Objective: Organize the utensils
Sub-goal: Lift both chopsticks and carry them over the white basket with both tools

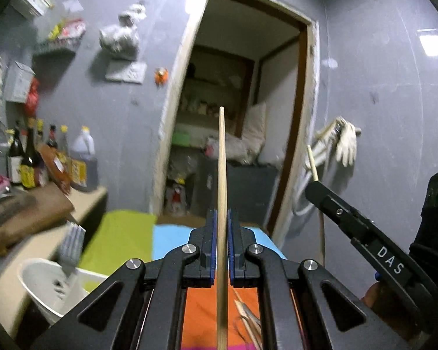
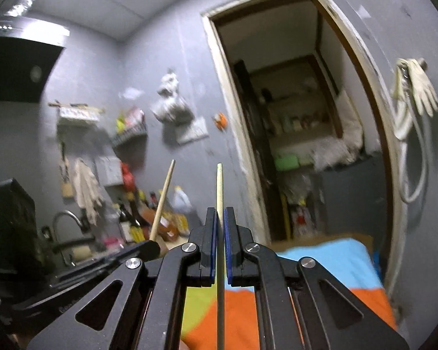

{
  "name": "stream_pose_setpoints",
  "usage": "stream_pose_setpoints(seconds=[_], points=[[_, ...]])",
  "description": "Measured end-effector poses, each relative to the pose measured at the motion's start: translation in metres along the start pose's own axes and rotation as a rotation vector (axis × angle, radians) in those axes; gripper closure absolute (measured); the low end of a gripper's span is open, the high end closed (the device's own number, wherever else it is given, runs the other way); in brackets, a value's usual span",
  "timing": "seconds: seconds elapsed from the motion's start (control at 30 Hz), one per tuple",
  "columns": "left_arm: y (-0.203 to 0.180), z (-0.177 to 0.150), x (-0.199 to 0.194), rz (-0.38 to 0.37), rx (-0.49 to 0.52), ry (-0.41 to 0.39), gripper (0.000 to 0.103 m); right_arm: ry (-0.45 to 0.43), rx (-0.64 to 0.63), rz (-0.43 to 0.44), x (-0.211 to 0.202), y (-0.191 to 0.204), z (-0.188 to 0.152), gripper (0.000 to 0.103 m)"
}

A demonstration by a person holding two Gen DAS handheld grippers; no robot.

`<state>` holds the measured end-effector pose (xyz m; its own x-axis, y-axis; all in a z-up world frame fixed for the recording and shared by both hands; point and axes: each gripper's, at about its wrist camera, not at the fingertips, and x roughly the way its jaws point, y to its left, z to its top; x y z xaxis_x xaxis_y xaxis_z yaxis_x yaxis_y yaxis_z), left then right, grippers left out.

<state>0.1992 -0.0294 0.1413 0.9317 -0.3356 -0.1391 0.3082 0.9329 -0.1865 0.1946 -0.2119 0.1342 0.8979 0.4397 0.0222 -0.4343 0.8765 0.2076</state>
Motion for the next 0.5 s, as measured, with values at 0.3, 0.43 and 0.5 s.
stream_pose_setpoints(seconds=[0.3,0.43,0.5], points=[[0.073,0.031,-0.027,0.076,-0.046,-0.112,0.099,-0.104,0.082,0.103,0.037,0.039,0.013,0.100],[0.109,0.033,-0.035,0.125,-0.078,-0.144,0.099,-0.114,0.122,0.119,0.056,0.052,0.008,0.100],[0.121,0.032,-0.039,0.150,-0.088,-0.158,0.099,-0.116,0.130,0.116,0.063,0.057,0.003,0.100]])
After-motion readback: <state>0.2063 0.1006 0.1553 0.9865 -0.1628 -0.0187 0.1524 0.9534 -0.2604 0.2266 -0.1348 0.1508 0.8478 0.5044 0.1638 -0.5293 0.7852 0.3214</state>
